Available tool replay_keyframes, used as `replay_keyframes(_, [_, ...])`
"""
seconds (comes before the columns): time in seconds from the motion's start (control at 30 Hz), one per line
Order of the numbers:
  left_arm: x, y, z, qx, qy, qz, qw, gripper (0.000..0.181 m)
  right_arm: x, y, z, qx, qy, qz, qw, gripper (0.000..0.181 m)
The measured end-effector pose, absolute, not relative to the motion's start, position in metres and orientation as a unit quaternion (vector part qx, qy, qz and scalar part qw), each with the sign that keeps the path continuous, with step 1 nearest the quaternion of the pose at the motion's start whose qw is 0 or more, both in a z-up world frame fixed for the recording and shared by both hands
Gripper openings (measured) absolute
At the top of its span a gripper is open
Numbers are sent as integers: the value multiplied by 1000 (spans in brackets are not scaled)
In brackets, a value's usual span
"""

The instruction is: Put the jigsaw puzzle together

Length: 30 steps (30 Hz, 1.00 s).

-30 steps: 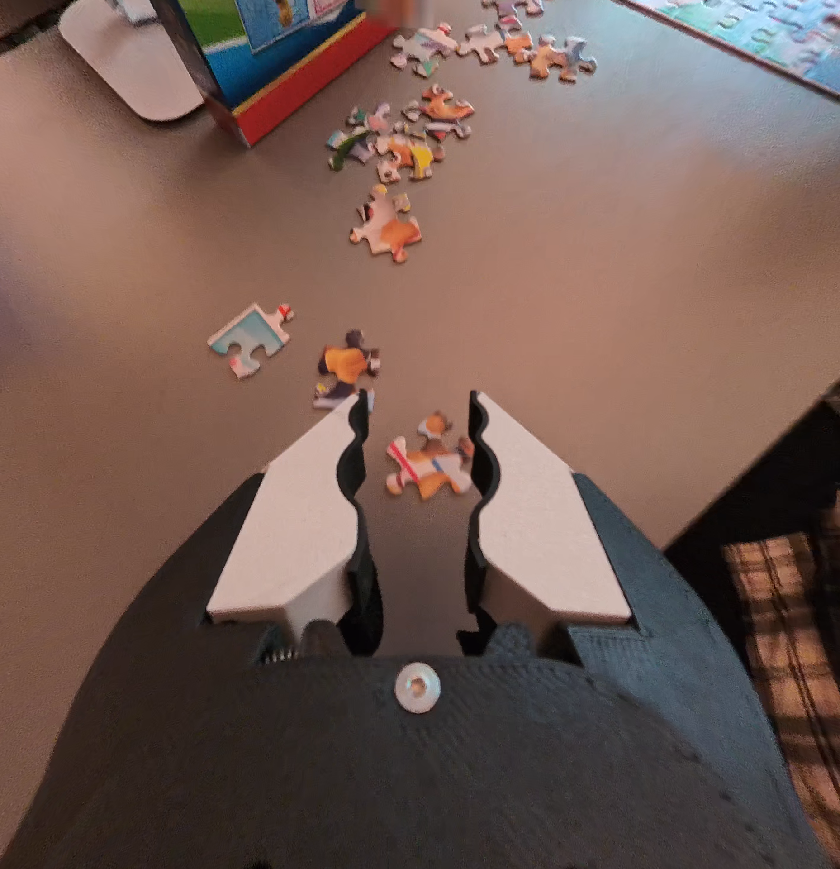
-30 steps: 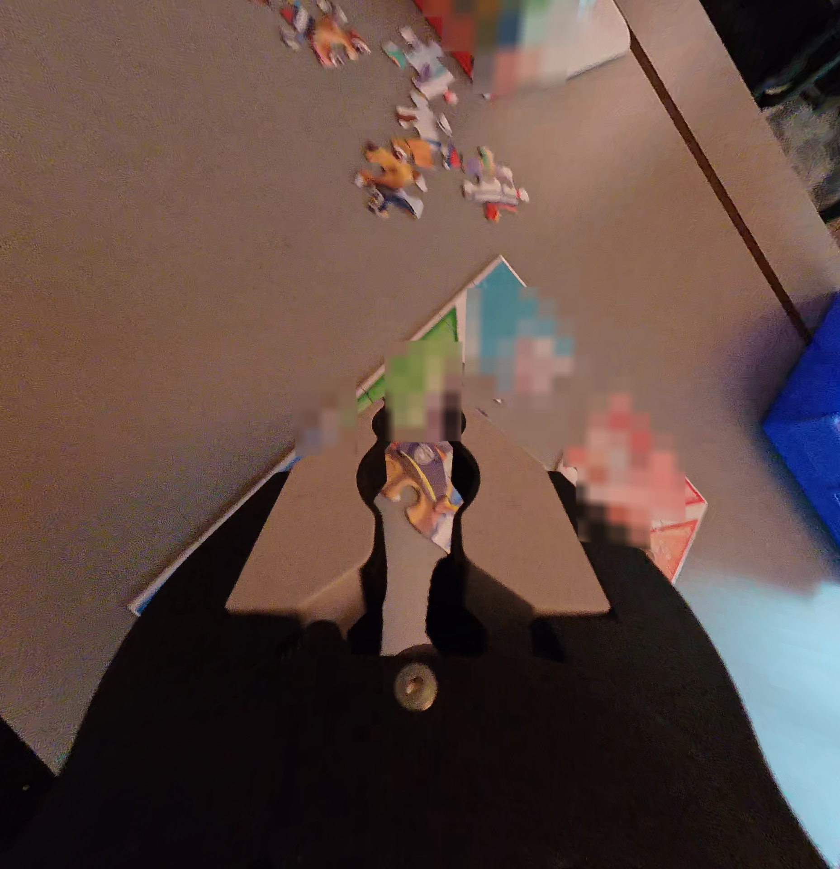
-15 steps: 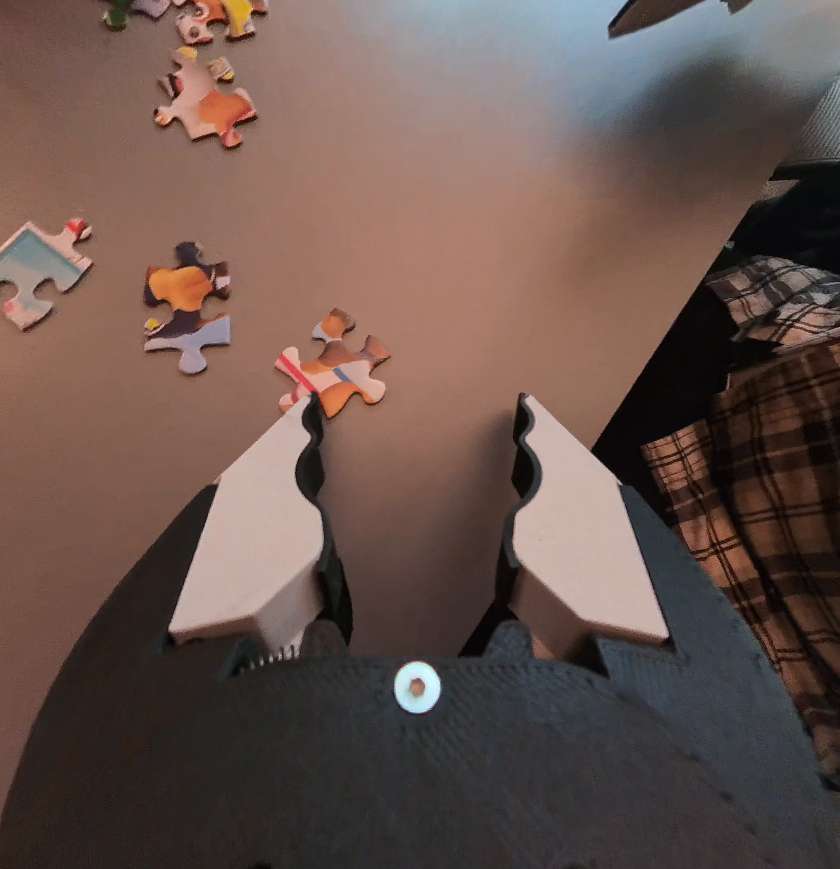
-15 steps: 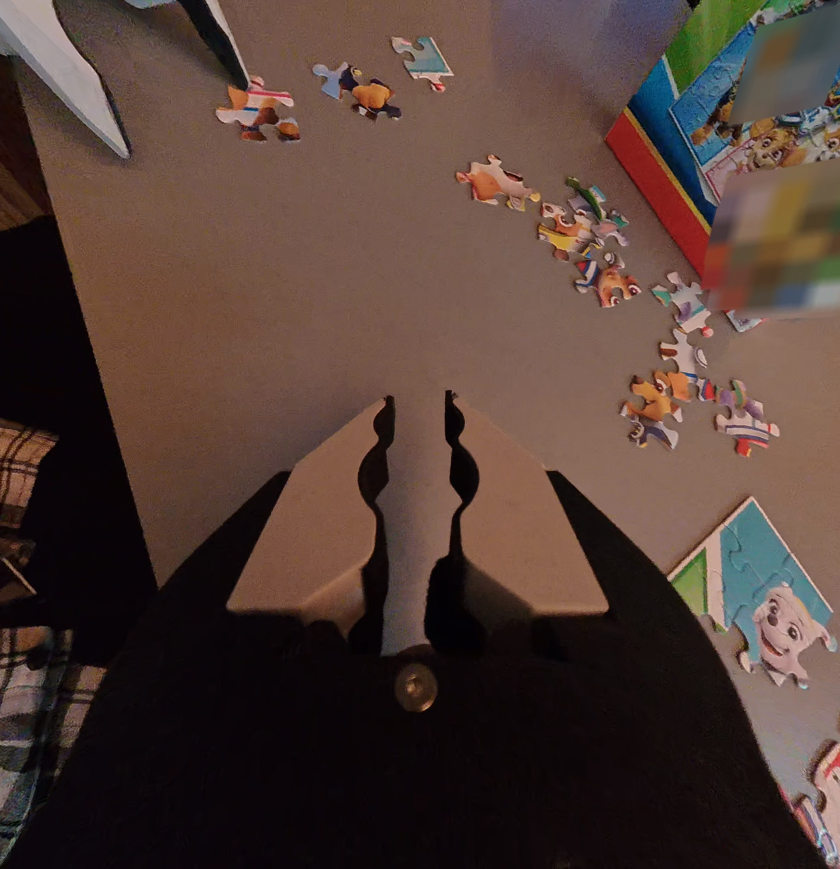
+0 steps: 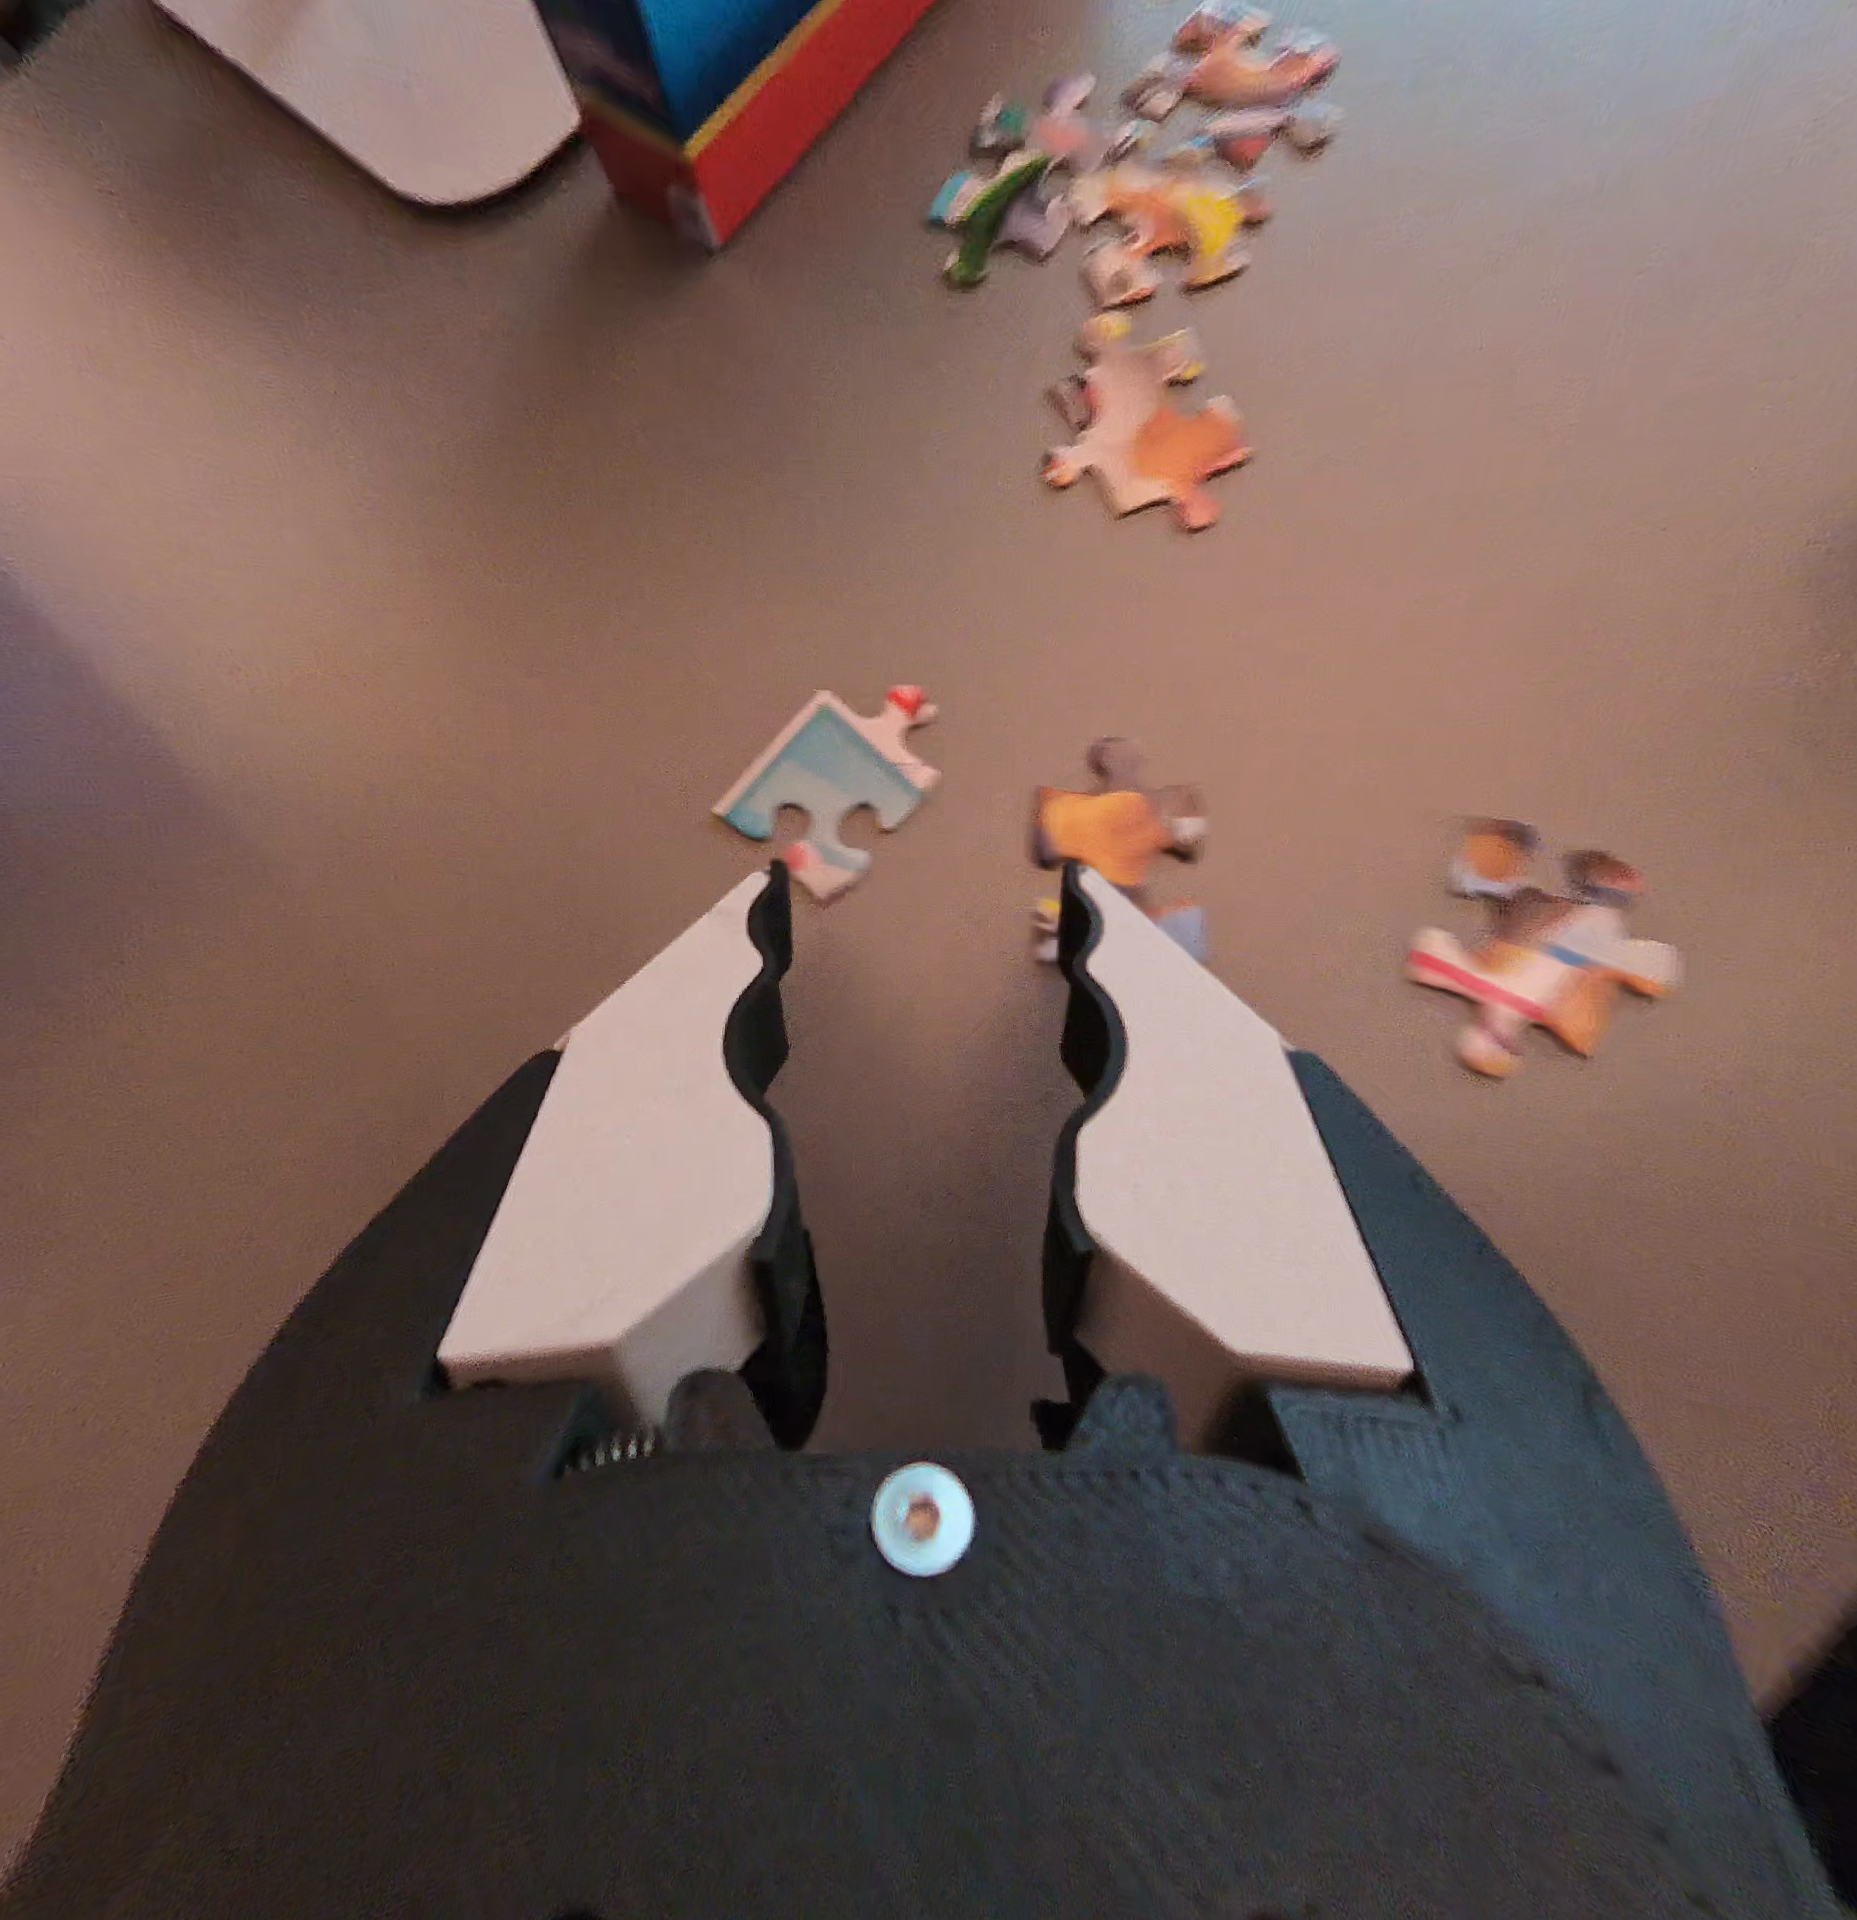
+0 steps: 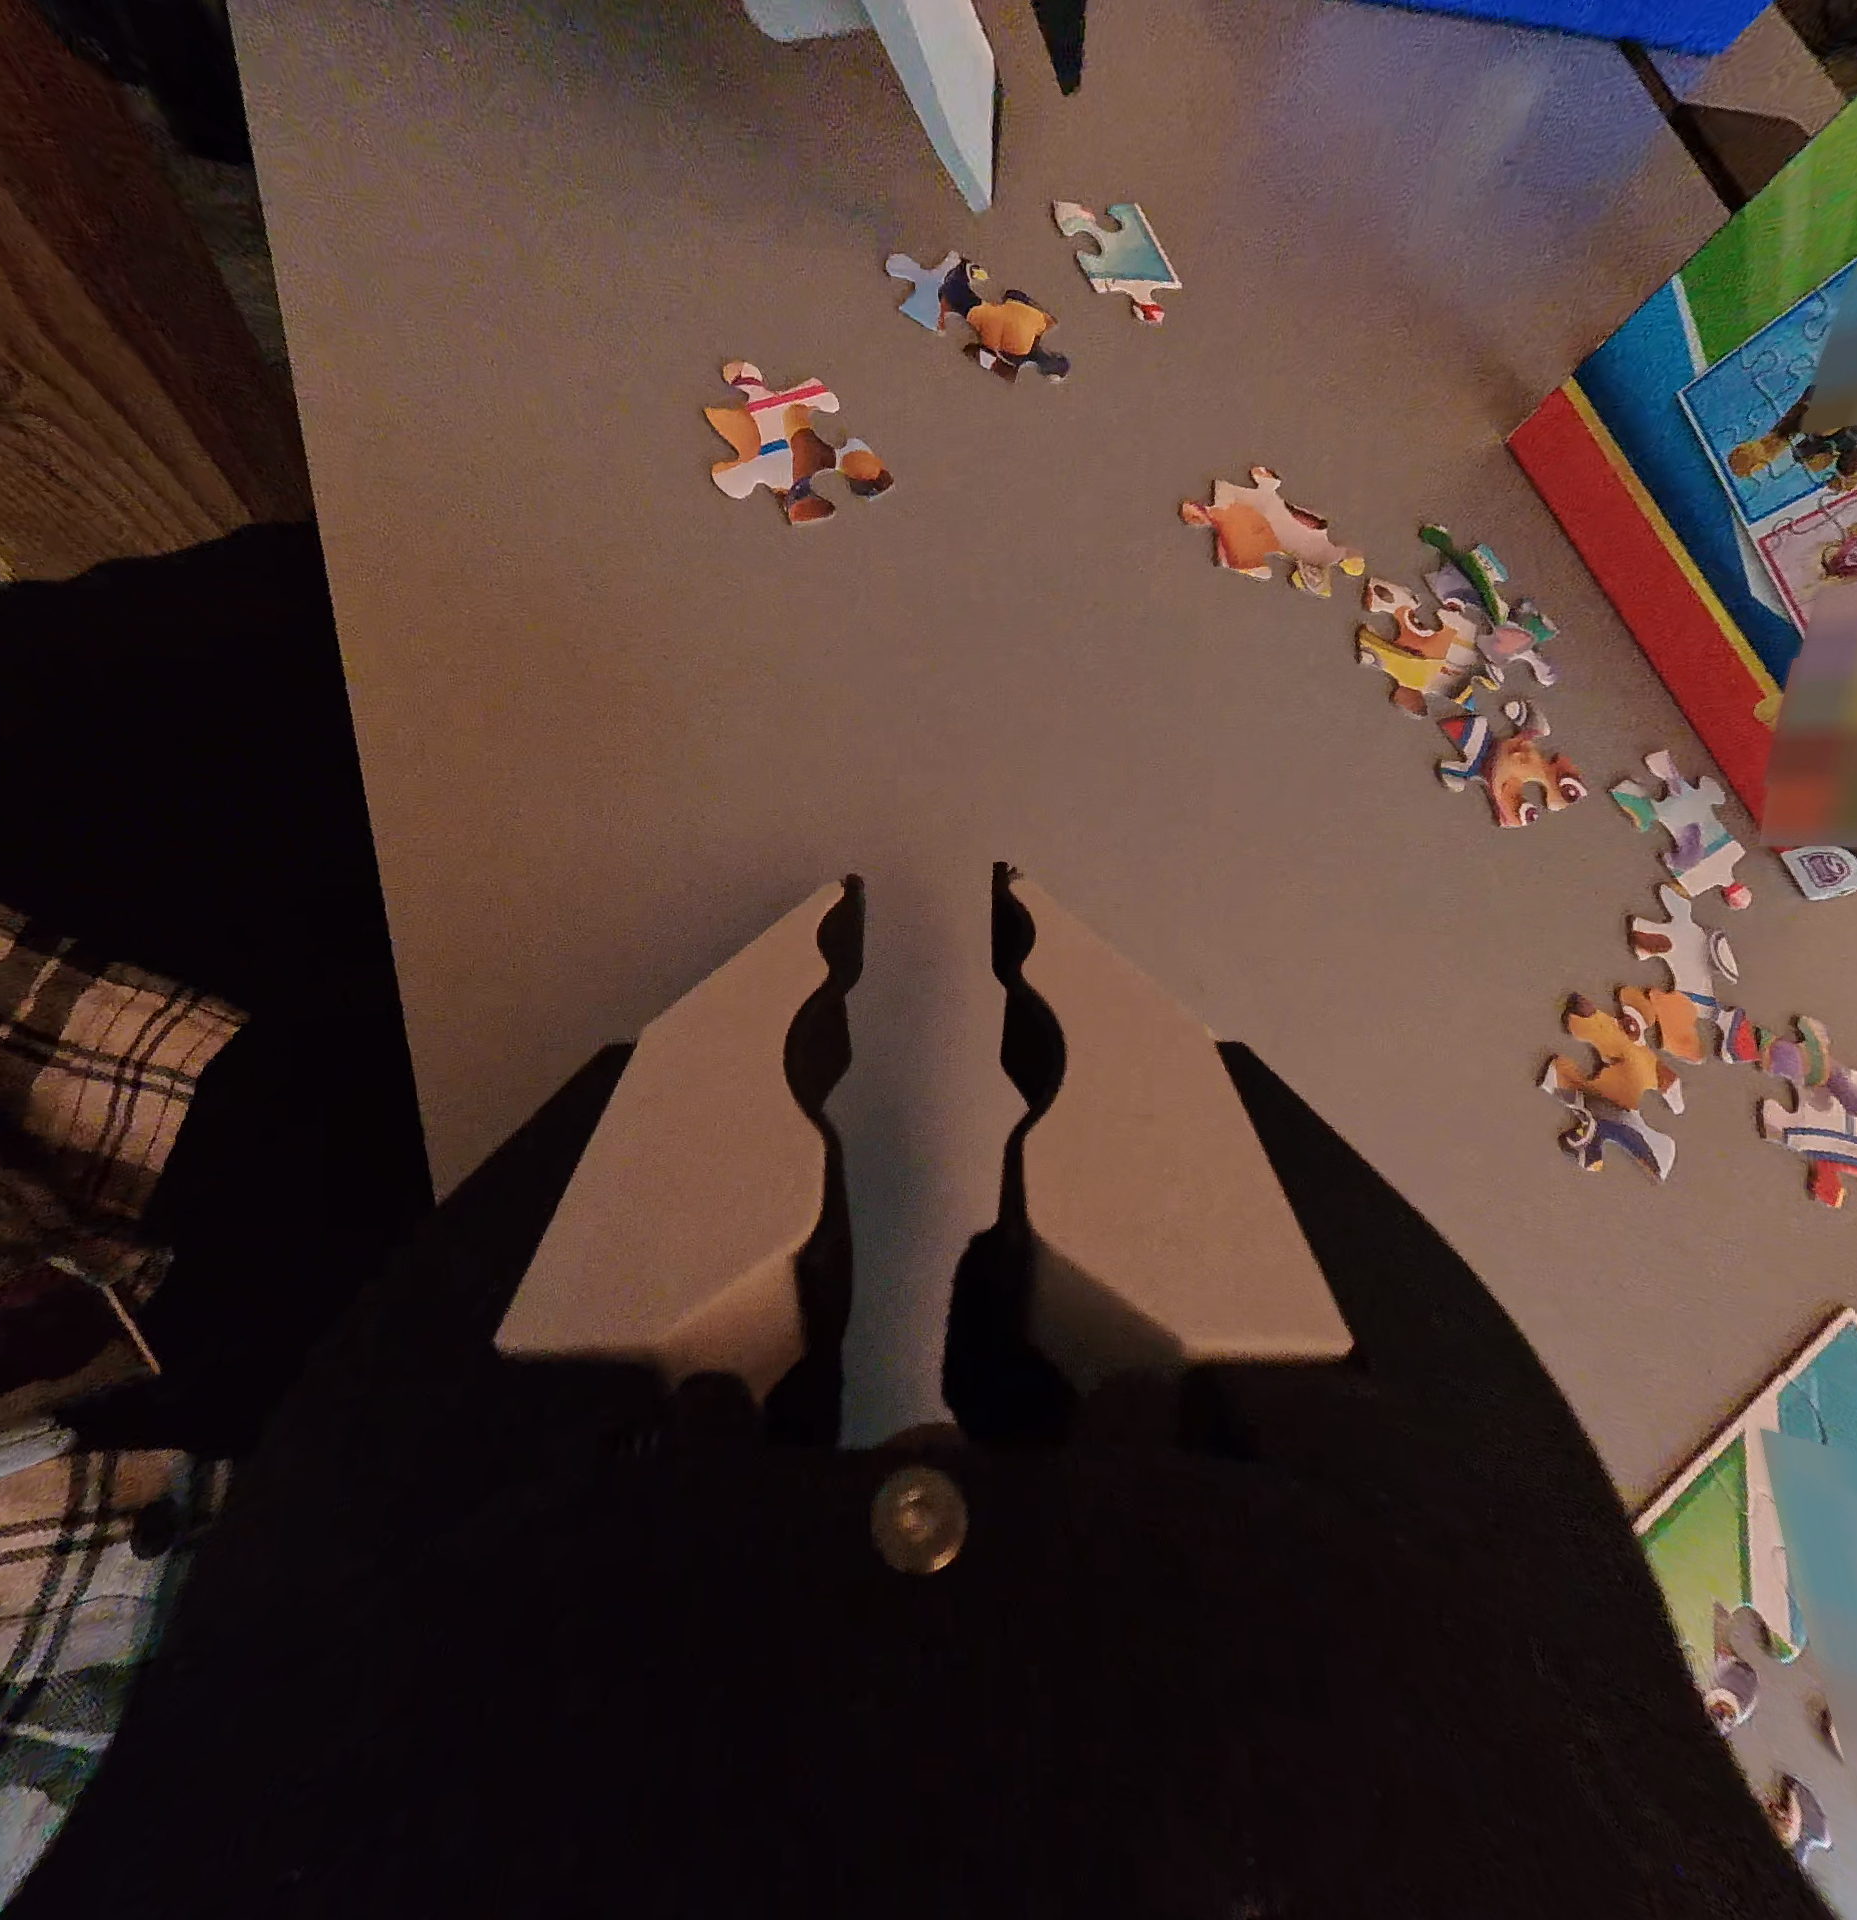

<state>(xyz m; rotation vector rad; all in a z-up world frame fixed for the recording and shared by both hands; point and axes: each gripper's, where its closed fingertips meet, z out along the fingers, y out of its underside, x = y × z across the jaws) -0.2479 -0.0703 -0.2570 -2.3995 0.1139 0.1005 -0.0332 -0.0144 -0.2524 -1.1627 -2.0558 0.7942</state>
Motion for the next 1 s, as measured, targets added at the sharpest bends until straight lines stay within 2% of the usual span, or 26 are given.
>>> replay_keyframes(0.23, [-274,-47,-275,-937,31,-17,348,37,-34,-10,-250,-448,-773,312,324,20])
replay_keyframes(0.33, [-260,-46,-275,-934,48,-34,352,8,-35,-7,-250,-450,-770,315,324,18])
replay_keyframes(0.43, [-246,-46,-275,-930,56,-48,360,3,-38,-7,-249,-450,-769,317,323,18])
replay_keyframes(0.53, [-235,-45,-275,-930,87,-34,354,5,-39,-10,-249,-448,-771,319,322,18])
replay_keyframes(0.6, [-239,-43,-271,-930,82,-34,357,40,-38,-12,-250,-447,-772,318,321,18])
replay_keyframes(0.7, [-242,-41,-276,-934,90,-54,342,51,-35,-13,-248,-447,-770,321,323,16])
replay_keyframes(0.83, [-245,-31,-276,-938,105,-44,328,41,-34,-11,-246,-453,-764,325,325,16])
replay_keyframes(1.0, [-220,-17,-277,-937,136,-36,319,38,-31,-8,-244,-457,-760,324,330,16])
